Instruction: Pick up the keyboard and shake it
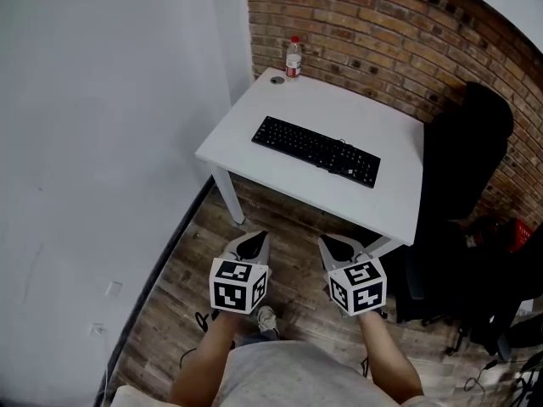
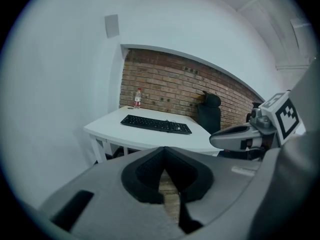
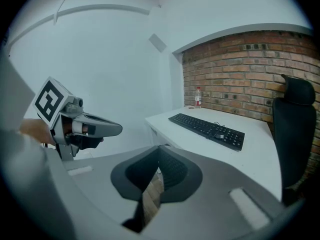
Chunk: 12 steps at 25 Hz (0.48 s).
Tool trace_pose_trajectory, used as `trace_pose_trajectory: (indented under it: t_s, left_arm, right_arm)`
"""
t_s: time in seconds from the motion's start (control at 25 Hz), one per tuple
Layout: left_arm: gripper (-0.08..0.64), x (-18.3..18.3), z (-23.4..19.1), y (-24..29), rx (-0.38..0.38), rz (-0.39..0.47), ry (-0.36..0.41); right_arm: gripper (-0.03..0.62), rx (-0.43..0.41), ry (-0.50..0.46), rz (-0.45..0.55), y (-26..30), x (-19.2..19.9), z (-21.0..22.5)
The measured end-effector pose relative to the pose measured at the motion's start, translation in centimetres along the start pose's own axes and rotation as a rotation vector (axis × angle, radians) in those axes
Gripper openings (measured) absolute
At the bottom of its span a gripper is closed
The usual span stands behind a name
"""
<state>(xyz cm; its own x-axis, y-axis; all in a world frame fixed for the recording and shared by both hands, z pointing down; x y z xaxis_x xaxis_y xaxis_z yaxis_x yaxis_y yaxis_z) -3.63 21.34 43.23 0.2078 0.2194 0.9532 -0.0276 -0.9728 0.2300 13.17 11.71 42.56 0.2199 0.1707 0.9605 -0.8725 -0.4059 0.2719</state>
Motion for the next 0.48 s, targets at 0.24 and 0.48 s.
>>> trace_pose_trajectory:
  t_s: [0.24,0.48]
  left_arm:
    - [-0.008,-1.9,-4.6,1.7,0.027,0.004,-0.006]
    - [-0.008,-3.2,-7.4,3.4,0.068,0.008,0.000]
  right_arm:
    - [0.011,0.036,0.008,-0.010,4.0,-1.8,-0.8]
    - [0.011,0.088,0.028,-0.004,6.3,-2.8,-1.1]
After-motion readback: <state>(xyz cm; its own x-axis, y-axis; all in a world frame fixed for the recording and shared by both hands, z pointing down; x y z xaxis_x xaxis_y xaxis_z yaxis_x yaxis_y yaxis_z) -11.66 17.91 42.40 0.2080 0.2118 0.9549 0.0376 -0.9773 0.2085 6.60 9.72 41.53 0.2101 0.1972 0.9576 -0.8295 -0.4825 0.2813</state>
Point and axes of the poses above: the fingertips, and each gripper's own axes: y forward along the fingers, z to its right, x out of its underside, the point moved 8 cm from there along -y, backward along the fingers, and after that the axes turned 13 degrees about z, right-handed, at the moved point
